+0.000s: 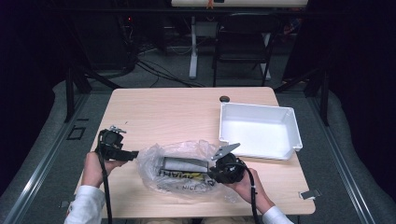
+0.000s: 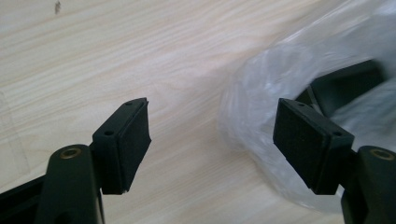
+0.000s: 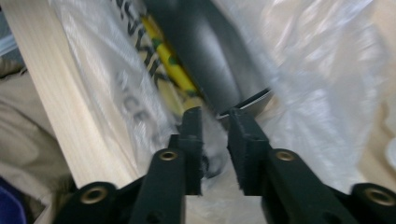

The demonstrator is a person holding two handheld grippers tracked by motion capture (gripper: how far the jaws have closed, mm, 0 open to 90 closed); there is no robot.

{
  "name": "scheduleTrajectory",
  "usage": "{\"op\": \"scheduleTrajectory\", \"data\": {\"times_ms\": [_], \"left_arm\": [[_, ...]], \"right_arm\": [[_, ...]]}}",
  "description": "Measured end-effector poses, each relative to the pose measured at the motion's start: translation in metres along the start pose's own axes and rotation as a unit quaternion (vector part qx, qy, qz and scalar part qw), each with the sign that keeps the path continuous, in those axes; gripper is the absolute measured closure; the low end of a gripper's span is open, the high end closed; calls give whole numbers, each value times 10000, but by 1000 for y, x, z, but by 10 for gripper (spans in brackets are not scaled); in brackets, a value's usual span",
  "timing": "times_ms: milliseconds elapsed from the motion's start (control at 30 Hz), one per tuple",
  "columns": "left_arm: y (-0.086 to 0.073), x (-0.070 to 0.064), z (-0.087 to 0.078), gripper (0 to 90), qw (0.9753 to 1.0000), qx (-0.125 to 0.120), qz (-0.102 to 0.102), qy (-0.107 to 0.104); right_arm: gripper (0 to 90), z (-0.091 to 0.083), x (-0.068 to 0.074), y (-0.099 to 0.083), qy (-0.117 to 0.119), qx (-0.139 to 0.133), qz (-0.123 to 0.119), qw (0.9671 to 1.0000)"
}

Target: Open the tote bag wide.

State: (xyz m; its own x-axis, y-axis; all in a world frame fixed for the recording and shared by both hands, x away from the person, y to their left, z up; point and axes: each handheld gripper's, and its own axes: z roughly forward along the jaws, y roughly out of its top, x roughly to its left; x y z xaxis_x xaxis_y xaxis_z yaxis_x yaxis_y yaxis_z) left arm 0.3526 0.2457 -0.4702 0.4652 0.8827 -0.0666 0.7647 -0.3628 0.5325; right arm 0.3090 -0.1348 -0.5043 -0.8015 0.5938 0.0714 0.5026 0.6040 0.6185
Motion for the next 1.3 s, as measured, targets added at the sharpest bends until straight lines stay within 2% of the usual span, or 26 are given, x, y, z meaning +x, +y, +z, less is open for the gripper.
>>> {"op": "scheduleTrajectory", "data": {"times_ms": [67,167,267,300,367,400,500,533,600,633,767,833,967,1033,1100,1200,1300], "left_arm": [[0,-10,-10,217,9997,-168,132,-150],[3,-31,-15,204,9985,-301,371,-249],[5,-51,-8,195,9974,-178,618,-316],[5,-57,-3,199,9971,-91,684,-334],[4,-64,6,210,9963,79,788,-327],[4,-67,10,226,9959,178,837,-306],[0,-74,18,269,9935,401,1035,-246],[-2,-76,19,310,9923,457,1133,-204],[-5,-79,22,434,9910,572,1202,-151],[-6,-79,24,506,9903,630,1229,-123],[-12,-75,30,781,9903,674,1201,-178],[-12,-71,30,856,9914,607,1152,-163],[-12,-62,26,883,9937,496,999,-58],[-13,-58,26,889,9949,430,911,80],[-13,-53,28,891,9951,470,848,205],[-15,-42,39,893,9946,607,739,413],[-16,-35,52,894,9909,896,791,612]], "right_arm": [[632,-5,-2,1,-132,-149,35,9998],[571,-9,-6,1,-515,-308,85,9982],[557,-7,-13,-1,-696,-361,251,9966],[557,-6,-16,-1,-681,-321,301,9967],[584,-2,-21,-3,-745,-230,378,9962],[599,1,-23,-3,-692,-195,423,9965],[650,8,-28,-4,-726,-89,481,9962],[680,10,-29,-4,-749,-116,498,9959],[723,14,-32,-2,-756,-94,510,9958],[759,16,-33,-1,-759,-75,515,9958],[852,27,-35,0,-752,-10,511,9959],[884,32,-34,1,-774,68,450,9960],[900,37,-33,0,-897,181,341,9952],[900,37,-34,0,-952,181,360,9946],[900,37,-35,0,-1023,172,371,9939],[900,38,-36,0,-1119,202,340,9929],[900,44,-36,1,-1197,248,303,9920]]}}
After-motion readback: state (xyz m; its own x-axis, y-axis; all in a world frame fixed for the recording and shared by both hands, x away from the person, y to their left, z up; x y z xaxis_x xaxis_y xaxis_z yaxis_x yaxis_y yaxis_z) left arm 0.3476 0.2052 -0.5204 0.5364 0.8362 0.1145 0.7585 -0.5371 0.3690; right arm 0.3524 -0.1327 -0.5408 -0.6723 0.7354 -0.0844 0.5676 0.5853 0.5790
